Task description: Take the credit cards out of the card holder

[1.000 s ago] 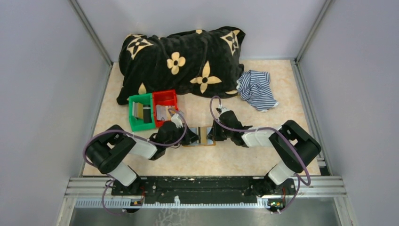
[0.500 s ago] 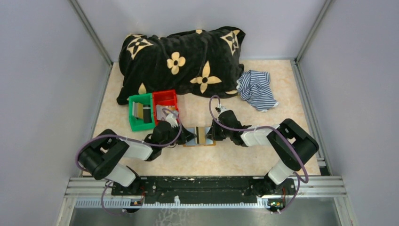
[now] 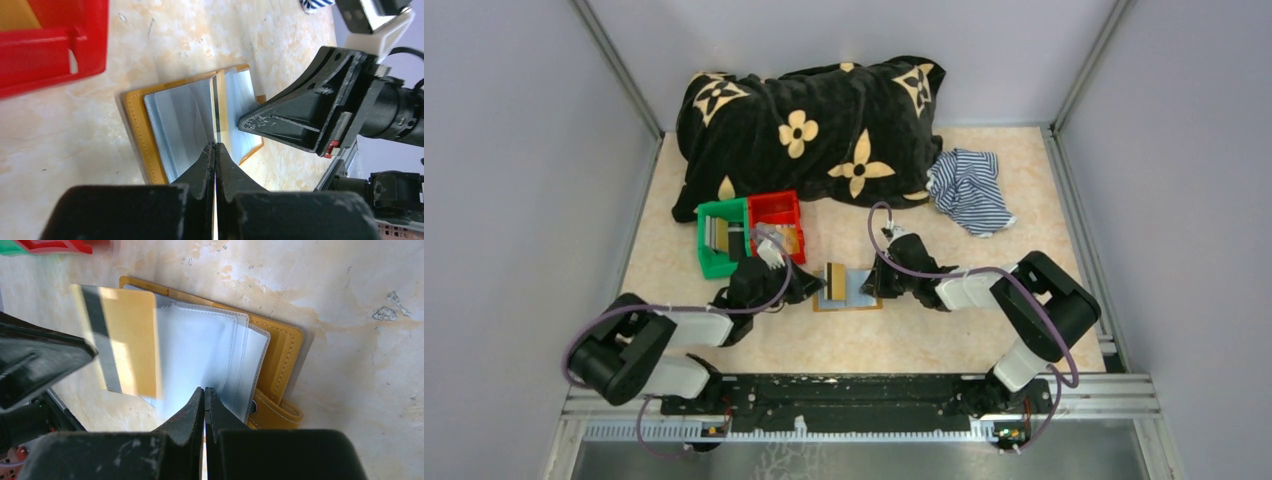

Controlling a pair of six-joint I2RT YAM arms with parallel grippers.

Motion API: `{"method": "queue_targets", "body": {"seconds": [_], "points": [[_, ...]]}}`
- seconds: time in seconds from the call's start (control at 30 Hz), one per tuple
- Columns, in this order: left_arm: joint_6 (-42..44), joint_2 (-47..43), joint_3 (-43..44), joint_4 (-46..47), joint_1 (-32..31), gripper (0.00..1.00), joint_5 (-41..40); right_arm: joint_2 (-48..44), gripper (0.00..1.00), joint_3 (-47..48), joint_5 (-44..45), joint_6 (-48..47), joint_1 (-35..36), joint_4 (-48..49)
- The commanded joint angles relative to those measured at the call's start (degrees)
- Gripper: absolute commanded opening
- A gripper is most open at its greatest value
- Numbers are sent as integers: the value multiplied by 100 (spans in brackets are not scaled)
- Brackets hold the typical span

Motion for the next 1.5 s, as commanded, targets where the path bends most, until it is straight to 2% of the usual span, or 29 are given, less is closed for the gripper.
{"method": "queue_targets", "body": {"seconds": [0.0,0.23,0.37,0.6,0.67,0.8,0.9,0.93,1.03,1.1,1.23,1.47], "points": [[407,-829,-25,-584,139,0,-7,172,0,77,145,-60,-41,-186],[643,-2180,97,-1692,229,0,-194,167,0,128,0,-164,-39,-71],[654,-2763,71,-1901,380,0,-47,79,0,235,-87,-233,-41,-76],[441,-3271,6,-1936,659,0,411,-424,0,372,-399,-427,-52,94],[330,-3339,-67,-1751,760,0,604,-670,0,247,-806,-392,-177,573],[-36,-3240,-270,-1185,1032,0,1163,-1088,0,-293,-2103,330,-680,2312],[-310,-3018,-389,-467,1187,0,1632,-1288,0,-531,-2473,677,-927,3084],[-419,-2919,-412,-243,1224,0,1735,-1337,3,-507,-2460,635,-935,3029],[-669,-2482,-363,469,1281,0,2111,-1328,30,-305,-2539,496,-934,2777],[-804,-2231,-364,882,1285,0,2256,-1311,42,-211,-2573,389,-937,2707],[-986,-2152,-429,1266,1305,0,2222,-1246,44,-219,-2586,401,-935,2901],[-1081,-2054,-516,1592,1308,0,2057,-878,44,-323,-3025,938,-929,3994]]}}
